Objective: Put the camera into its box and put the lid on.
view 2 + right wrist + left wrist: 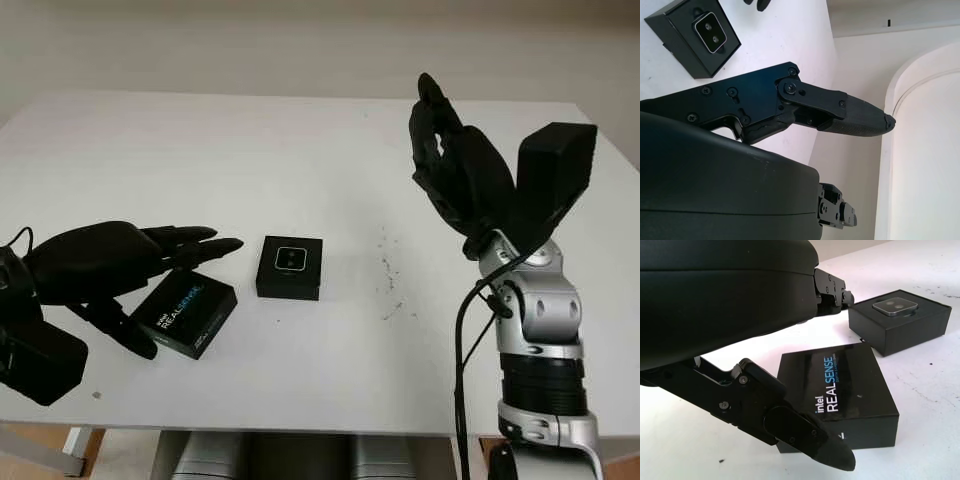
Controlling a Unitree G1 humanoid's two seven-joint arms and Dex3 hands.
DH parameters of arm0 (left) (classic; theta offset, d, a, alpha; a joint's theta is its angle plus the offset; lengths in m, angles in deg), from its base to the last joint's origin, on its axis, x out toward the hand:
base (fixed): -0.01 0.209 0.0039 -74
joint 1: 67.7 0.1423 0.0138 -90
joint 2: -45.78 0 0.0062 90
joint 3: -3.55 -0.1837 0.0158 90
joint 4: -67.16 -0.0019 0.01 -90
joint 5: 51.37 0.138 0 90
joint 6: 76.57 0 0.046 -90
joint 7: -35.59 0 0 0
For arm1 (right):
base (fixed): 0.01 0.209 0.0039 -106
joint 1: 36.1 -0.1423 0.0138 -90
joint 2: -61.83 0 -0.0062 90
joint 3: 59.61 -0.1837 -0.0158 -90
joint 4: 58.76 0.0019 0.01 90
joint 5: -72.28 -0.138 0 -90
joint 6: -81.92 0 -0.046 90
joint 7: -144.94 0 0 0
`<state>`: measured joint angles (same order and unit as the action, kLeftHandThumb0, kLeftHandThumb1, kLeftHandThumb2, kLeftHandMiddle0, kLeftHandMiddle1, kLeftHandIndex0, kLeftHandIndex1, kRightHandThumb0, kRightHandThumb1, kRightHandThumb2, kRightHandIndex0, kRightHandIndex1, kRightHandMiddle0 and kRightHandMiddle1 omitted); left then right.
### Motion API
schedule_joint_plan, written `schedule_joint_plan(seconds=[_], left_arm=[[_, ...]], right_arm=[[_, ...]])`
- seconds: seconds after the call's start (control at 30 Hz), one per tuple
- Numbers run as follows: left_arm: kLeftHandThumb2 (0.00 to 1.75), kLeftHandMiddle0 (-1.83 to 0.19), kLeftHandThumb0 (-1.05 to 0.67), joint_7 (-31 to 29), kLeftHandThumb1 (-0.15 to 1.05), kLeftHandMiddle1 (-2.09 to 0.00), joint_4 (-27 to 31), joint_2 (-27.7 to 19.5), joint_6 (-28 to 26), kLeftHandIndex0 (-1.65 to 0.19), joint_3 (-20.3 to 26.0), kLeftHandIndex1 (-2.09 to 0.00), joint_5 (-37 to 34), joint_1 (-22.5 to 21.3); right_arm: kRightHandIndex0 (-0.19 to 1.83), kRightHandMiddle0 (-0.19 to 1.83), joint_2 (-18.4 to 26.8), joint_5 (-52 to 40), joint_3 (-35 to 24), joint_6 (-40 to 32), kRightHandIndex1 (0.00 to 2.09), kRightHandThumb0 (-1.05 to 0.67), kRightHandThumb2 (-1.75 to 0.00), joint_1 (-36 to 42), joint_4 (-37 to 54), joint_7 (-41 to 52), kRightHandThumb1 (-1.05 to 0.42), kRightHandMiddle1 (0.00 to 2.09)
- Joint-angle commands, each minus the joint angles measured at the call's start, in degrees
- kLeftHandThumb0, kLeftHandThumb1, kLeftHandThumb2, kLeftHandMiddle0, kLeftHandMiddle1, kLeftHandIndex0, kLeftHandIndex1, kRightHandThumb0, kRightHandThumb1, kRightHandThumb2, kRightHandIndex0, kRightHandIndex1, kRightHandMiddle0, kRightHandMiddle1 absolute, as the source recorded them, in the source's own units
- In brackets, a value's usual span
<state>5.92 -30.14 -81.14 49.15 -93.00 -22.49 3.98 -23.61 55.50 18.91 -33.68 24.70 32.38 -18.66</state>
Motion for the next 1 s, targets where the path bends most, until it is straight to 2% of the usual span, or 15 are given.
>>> schedule_joint_plan(seconds=[0.0,0.37,0.47,0.57,0.67,0.7,0.73,0.83,0.9,0.97], left_arm=[[0.06,-0.22,-0.6,0.1,0.8,-0.15,0.6,0.7,-1.0,-0.16,-0.1,-0.16,-1.0,1.2],[0.06,-0.19,-0.61,-4.0,0.82,-0.21,3.5,0.6,-7.0,-0.13,-2.0,-0.19,-0.4,2.9],[0.05,-0.19,-0.6,-3.9,0.82,-0.31,3.9,0.6,-7.9,-0.15,-2.1,-0.25,0.4,3.5],[0.05,0.0,-0.57,-3.8,0.83,-0.75,5.0,0.6,-9.1,-0.08,-2.0,-0.44,1.4,4.3],[0.05,0.13,-0.52,-2.3,0.85,-1.31,6.3,1.0,-9.7,-0.05,-1.5,-0.61,2.1,5.1],[0.06,0.14,-0.49,-1.2,0.87,-1.53,6.5,1.3,-9.6,-0.04,-1.3,-0.72,2.3,5.5],[0.06,0.12,-0.45,0.2,0.9,-1.68,6.7,1.6,-9.5,-0.01,-1.0,-0.92,2.6,5.8],[0.06,-0.06,-0.35,4.8,0.93,-1.94,5.8,2.9,-7.5,-0.03,-0.4,-1.28,2.1,6.5],[0.06,-0.21,-0.27,6.7,0.97,-2.03,5.7,3.8,-6.9,-0.09,0.1,-1.44,1.2,6.7],[0.06,-0.33,-0.21,7.2,1.0,-2.07,7.2,5.0,-8.9,-0.16,1.0,-1.58,-0.1,7.1]], right_arm=[[-0.18,-0.18,0.3,-0.5,-0.7,-0.6,0.03,-0.72,-0.68,-0.8,1.5,-0.4,-1.05,0.04],[-0.17,-0.18,0.2,-1.2,-0.7,-2.1,0.04,-0.7,-0.68,-0.6,2.4,-0.7,-1.05,0.05],[-0.18,-0.18,0.5,-1.0,-0.5,-1.7,0.04,-0.7,-0.68,-0.3,2.3,-0.5,-1.05,0.05],[-0.19,-0.19,0.4,-1.1,-0.6,-1.7,0.04,-0.7,-0.68,-0.2,2.2,-0.4,-1.05,0.04],[-0.18,-0.18,0.4,-1.0,-0.4,-1.7,0.04,-0.69,-0.69,-0.1,2.1,-0.4,-1.05,0.05],[-0.18,-0.18,0.3,-0.9,-0.3,-1.7,0.05,-0.69,-0.69,-0.2,2.0,-0.4,-1.05,0.05],[-0.18,-0.18,0.3,-0.9,-0.3,-1.9,0.05,-0.7,-0.69,-0.2,2.1,-0.5,-1.05,0.05],[-0.18,-0.17,0.0,-1.3,-0.3,-2.3,0.05,-0.7,-0.67,-0.2,2.3,-0.6,-1.05,0.05],[-0.18,-0.17,-0.3,-1.5,-0.3,-2.4,0.05,-0.7,-0.67,-0.2,2.3,-0.7,-1.05,0.05],[-0.17,-0.17,-0.5,-1.8,-0.4,-2.3,0.05,-0.7,-0.65,-0.2,2.4,-0.9,-1.05,0.05]])
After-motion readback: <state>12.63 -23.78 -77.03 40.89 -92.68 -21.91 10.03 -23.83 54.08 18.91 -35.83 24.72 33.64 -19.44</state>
